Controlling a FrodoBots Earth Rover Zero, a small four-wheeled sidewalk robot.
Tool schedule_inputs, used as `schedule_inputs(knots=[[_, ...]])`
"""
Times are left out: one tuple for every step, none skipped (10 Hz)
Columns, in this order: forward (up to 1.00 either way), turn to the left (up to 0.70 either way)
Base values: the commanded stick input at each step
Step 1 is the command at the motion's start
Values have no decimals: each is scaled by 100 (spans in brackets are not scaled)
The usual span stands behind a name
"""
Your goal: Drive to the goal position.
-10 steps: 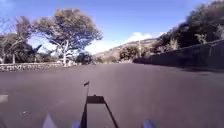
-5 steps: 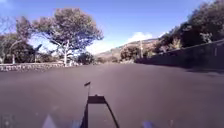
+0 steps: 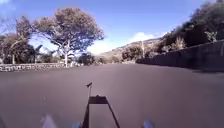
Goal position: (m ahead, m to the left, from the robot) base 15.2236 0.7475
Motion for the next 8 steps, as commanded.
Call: schedule_inputs(knots=[[70, -12], [70, -25], [70, -35], [70, -35], [70, -35], [70, -35], [70, -35], [70, -35]])
